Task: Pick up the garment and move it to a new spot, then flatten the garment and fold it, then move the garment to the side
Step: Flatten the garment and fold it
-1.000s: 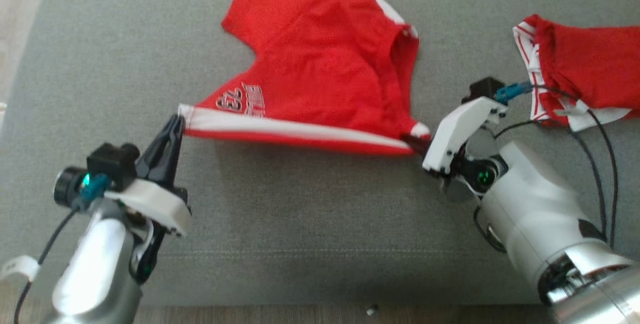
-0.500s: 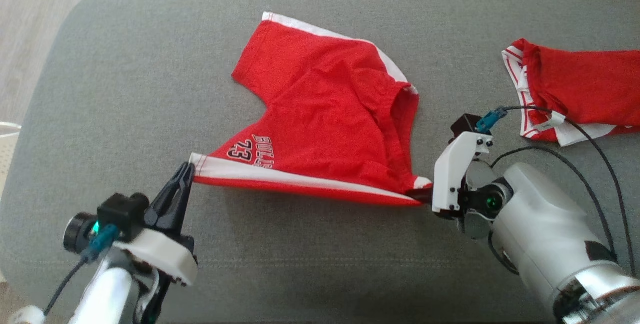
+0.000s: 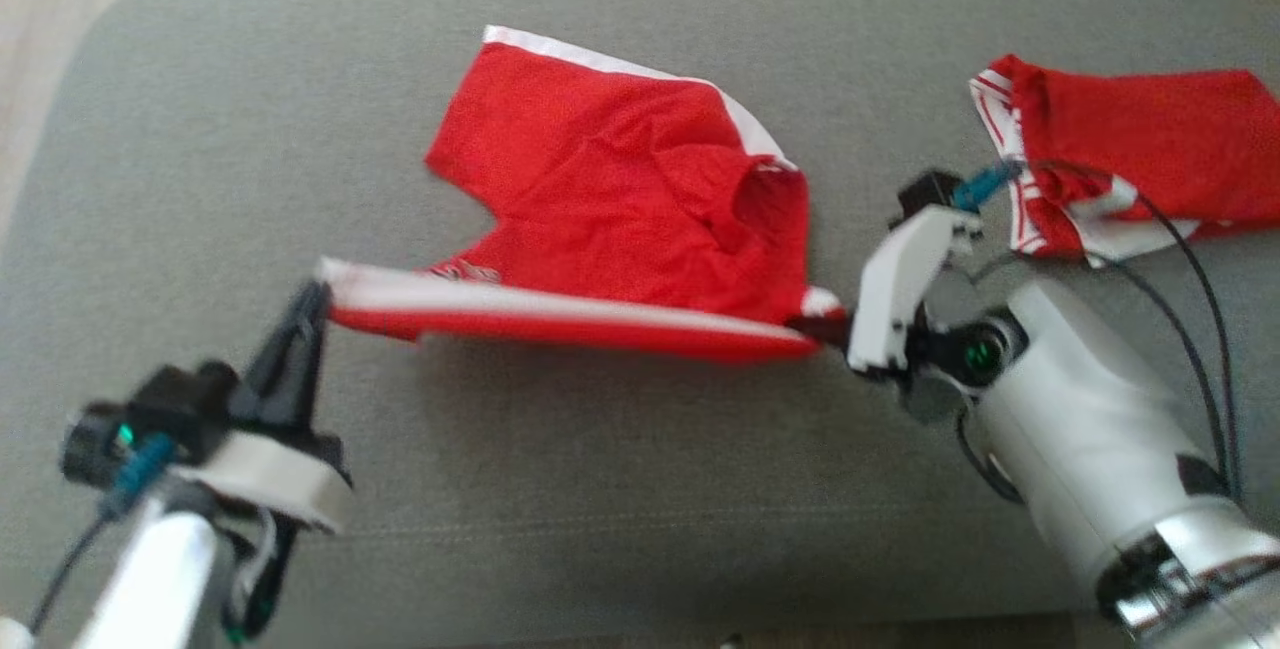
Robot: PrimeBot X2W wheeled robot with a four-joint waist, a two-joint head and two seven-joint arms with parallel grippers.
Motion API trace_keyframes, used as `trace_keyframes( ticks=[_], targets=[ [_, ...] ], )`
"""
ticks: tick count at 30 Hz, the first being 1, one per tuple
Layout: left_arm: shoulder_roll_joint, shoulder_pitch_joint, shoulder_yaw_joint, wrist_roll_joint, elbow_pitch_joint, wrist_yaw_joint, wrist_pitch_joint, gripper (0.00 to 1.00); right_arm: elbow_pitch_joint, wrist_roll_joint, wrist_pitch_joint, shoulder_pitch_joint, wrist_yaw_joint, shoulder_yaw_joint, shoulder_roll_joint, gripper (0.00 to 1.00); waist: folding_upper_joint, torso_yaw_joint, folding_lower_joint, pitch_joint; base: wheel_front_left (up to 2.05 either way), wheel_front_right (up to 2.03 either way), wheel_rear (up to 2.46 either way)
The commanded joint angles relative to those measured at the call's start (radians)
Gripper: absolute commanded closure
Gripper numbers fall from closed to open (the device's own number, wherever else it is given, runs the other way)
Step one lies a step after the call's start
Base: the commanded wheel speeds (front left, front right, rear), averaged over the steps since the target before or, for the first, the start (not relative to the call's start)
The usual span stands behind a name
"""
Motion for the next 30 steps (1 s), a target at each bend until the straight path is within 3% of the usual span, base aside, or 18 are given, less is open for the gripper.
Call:
trace_keyframes(
  ticks=[1,9,16,23,30],
  targets=[
    [0.049,-0.083,0.068,0.005,-0.039,0.016,0.001,1.0,-0.033,0.002,-0.015,-0.059,0.006,-0.008,0.017,1.0,-0.0001,-0.028,0.0001,0.022,0.0,0.0,0.0],
    [0.11,-0.228,0.113,0.025,-0.033,0.045,0.038,1.0,0.054,-0.009,-0.08,-0.231,0.006,-0.121,0.113,1.0,-0.0001,-0.122,0.0001,0.109,0.0,0.0,0.0],
    [0.142,-0.417,0.081,0.076,0.055,0.032,0.084,1.0,0.138,0.051,-0.109,-0.363,0.006,-0.173,0.13,1.0,-0.0001,-0.162,0.0001,0.196,0.0,0.0,0.0],
    [0.144,-0.619,0.03,0.145,0.252,0.023,0.06,1.0,0.146,0.13,-0.087,-0.426,0.006,-0.065,0.131,1.0,-0.0001,-0.189,0.0001,0.266,0.0,0.0,0.0],
    [0.133,-0.766,-0.011,0.196,0.442,0.028,0.019,1.0,0.171,0.133,-0.036,-0.474,0.006,0.078,0.131,1.0,-0.0001,-0.201,0.0001,0.305,0.0,0.0,0.0]
  ],
)
